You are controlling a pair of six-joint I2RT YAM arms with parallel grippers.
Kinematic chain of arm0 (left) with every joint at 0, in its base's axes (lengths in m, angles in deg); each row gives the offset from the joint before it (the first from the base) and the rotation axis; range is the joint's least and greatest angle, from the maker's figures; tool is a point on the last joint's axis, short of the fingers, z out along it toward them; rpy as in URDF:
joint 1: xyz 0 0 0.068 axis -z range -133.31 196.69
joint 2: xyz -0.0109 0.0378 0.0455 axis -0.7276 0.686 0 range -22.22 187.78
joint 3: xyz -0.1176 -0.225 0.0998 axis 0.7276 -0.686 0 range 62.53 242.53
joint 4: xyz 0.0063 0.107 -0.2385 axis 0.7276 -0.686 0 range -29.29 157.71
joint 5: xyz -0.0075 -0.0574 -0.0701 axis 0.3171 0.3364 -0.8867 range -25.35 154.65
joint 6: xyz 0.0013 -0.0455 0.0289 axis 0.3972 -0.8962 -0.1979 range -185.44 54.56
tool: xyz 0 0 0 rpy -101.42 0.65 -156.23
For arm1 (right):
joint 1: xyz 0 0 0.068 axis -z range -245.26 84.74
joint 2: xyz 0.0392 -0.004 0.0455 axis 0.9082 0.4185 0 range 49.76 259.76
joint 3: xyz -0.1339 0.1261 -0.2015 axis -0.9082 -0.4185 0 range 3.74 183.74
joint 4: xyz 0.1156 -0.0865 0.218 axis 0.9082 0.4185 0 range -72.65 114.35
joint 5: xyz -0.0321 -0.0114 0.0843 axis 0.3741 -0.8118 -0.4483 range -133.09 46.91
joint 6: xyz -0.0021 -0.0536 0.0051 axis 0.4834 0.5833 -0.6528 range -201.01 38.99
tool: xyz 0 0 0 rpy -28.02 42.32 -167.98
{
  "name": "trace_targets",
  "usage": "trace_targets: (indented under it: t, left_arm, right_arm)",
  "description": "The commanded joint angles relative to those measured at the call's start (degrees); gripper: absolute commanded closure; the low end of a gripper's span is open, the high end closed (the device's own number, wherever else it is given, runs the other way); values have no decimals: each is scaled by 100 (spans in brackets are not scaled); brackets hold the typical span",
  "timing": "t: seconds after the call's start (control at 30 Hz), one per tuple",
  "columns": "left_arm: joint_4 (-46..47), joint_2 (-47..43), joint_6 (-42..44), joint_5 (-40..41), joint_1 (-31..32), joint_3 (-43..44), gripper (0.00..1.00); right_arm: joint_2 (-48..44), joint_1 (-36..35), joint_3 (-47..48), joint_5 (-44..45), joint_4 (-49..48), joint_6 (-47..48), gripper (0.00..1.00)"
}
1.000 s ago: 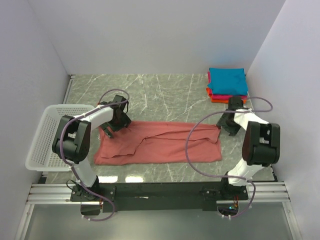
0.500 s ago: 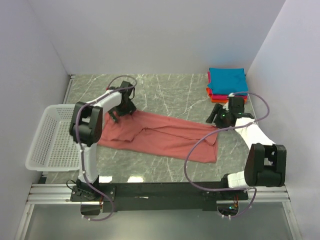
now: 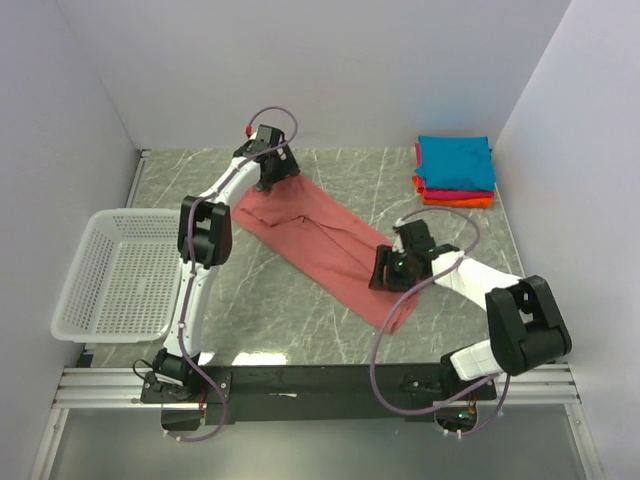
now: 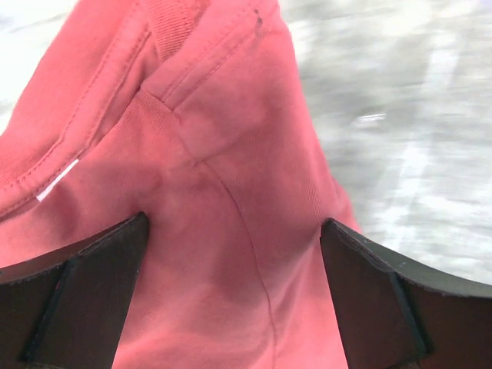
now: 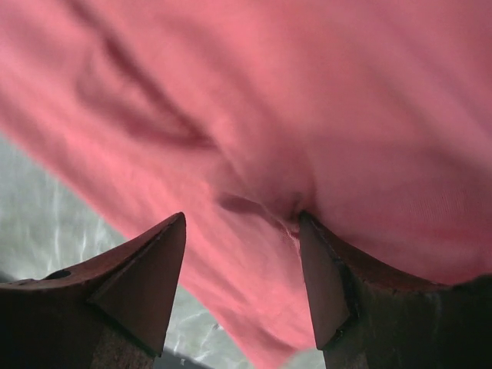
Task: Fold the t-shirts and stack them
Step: Fold the tshirt
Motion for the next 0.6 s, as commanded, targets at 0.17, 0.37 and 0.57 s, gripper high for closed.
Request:
trace_targets:
  t: [0.17, 0.37, 0.57]
  left_arm:
    - [1573, 797, 94, -1164, 502, 730, 1]
    - [2539, 1062, -574, -1796, 573, 564, 1]
    - [2689, 1299, -855, -895, 906, 784, 0]
  right_arm:
    - [-308, -2097, -751, -1035, 12, -724, 32]
    - [446, -4136, -67, -1485, -604, -745, 32]
    - [853, -4745, 1015, -950, 160, -32, 32]
